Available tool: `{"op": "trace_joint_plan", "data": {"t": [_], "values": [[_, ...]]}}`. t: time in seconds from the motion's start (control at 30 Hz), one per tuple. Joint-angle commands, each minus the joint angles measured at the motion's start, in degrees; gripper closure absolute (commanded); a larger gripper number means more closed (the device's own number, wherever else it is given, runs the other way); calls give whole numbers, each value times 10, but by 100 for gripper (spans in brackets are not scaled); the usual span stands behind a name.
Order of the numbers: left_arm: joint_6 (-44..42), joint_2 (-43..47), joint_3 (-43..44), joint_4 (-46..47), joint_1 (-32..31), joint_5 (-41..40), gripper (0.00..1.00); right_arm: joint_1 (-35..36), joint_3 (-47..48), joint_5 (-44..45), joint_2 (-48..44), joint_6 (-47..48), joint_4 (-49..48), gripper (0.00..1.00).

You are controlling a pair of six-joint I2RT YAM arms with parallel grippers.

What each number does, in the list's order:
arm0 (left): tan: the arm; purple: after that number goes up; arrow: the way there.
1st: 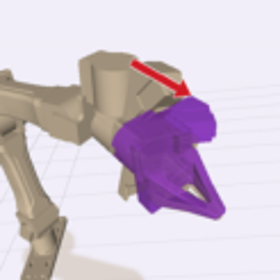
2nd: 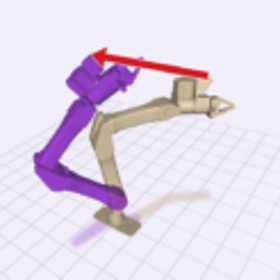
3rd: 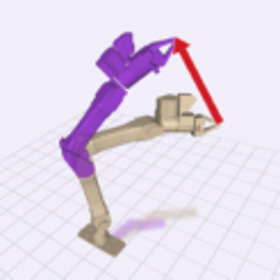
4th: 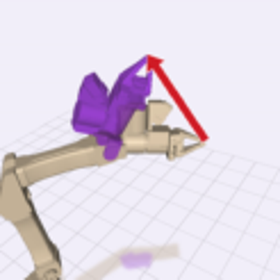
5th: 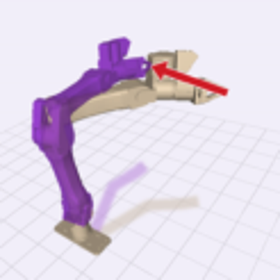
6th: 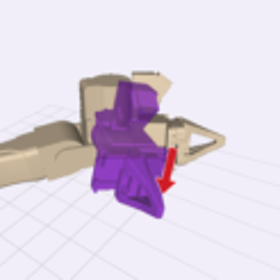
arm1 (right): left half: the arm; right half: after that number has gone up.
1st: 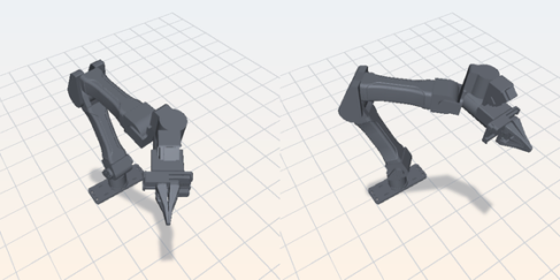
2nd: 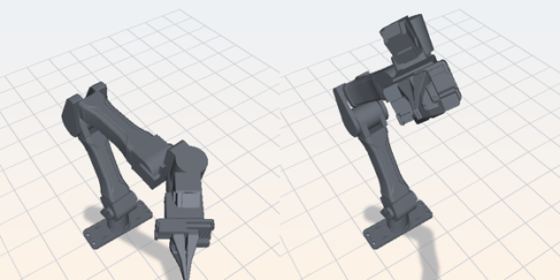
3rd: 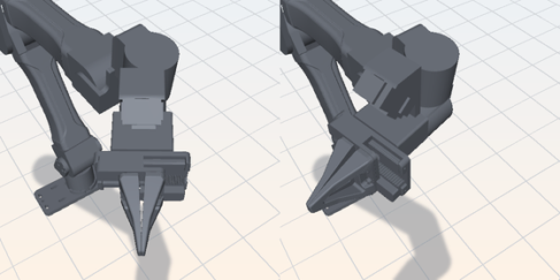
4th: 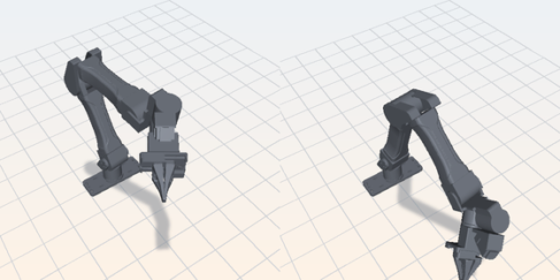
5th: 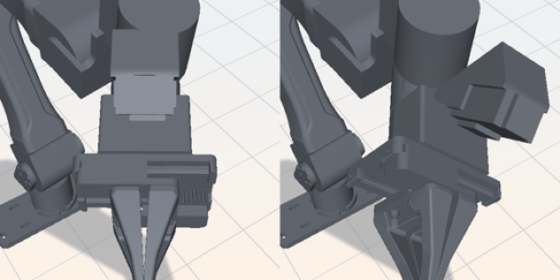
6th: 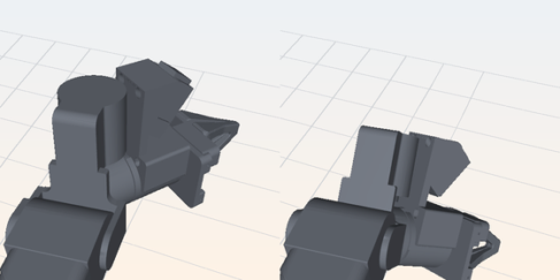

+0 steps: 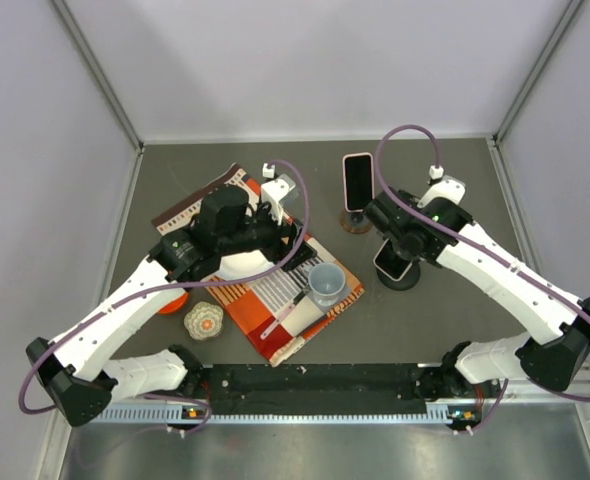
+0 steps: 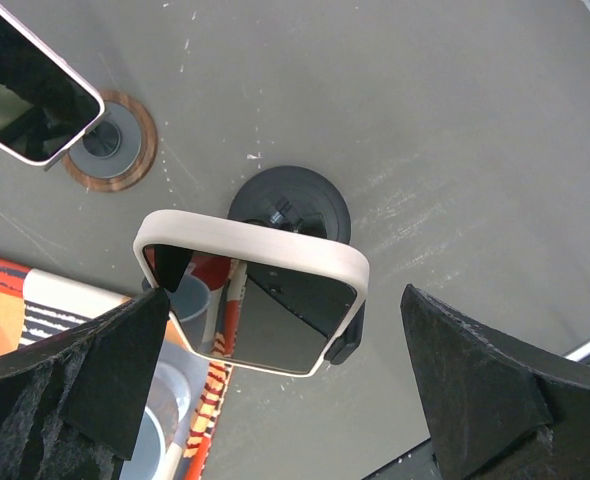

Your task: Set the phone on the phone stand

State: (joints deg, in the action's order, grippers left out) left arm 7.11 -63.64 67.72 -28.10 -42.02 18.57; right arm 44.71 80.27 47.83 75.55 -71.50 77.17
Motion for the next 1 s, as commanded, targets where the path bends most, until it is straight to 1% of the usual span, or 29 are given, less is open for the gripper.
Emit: {"op": "trace_joint_plan", "data": {"t": [0.0,0.2,0.5,0.63,0.73,0.97], "values": [[-5,-1,0,23,3,6,21,-9,13,10,8,17,50,2],[-6,-2,1,23,3,10,21,-8,9,-5,-26,50,16,3],[-6,-1,0,23,3,14,21,-7,16,-36,-40,76,-11,3],[-6,-1,1,23,3,16,21,-7,8,-59,-51,79,-46,3],[-6,0,1,23,3,16,21,-7,-2,-69,-46,61,-58,3],[-6,1,1,23,4,17,21,-7,-5,-38,-30,-14,-45,1]]}}
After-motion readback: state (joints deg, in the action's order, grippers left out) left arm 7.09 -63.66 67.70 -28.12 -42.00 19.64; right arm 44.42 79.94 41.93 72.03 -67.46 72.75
